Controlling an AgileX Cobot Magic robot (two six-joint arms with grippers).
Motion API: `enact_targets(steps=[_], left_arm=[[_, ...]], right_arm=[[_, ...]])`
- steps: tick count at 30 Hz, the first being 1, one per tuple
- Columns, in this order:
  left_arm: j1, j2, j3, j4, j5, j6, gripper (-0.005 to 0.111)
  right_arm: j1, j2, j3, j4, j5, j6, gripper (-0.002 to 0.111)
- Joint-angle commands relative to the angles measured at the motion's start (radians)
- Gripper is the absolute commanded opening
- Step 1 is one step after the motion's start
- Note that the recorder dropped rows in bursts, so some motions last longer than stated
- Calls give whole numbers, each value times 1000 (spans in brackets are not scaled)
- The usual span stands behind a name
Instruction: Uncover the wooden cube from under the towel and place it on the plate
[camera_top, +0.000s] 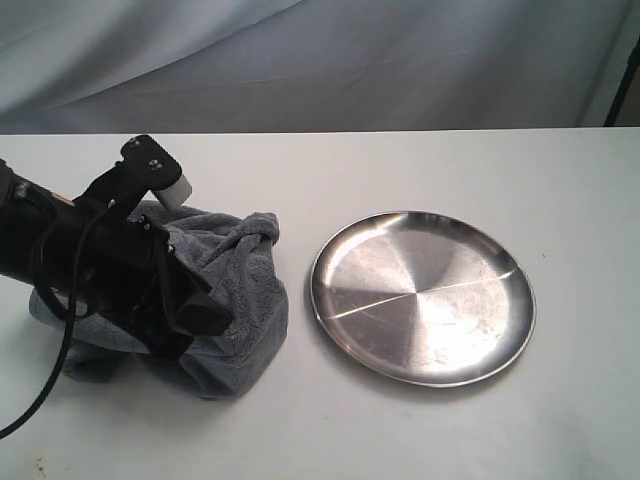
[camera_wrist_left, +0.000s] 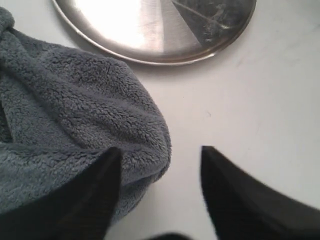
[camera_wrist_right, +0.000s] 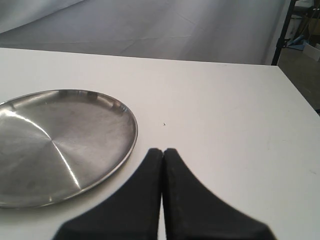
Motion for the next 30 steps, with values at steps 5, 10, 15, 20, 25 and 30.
enact_targets(steps=[5, 10, 15, 20, 25, 30], left_arm=[[-6, 41, -4, -42, -31, 5, 104], [-6, 53, -4, -60, -51, 7, 104], [-6, 53, -7, -60, -51, 18, 104], [-6, 53, -45, -64, 21, 84, 104], [-6, 53, -79, -156, 62, 162, 104], [-6, 53, -79, -291, 30, 211, 104]], right_arm=[[2, -5, 4, 0, -2, 2, 0], [2, -5, 4, 0, -2, 2, 0], [2, -5, 4, 0, -2, 2, 0], [2, -5, 4, 0, -2, 2, 0], [2, -5, 4, 0, -2, 2, 0], [2, -5, 4, 0, -2, 2, 0]])
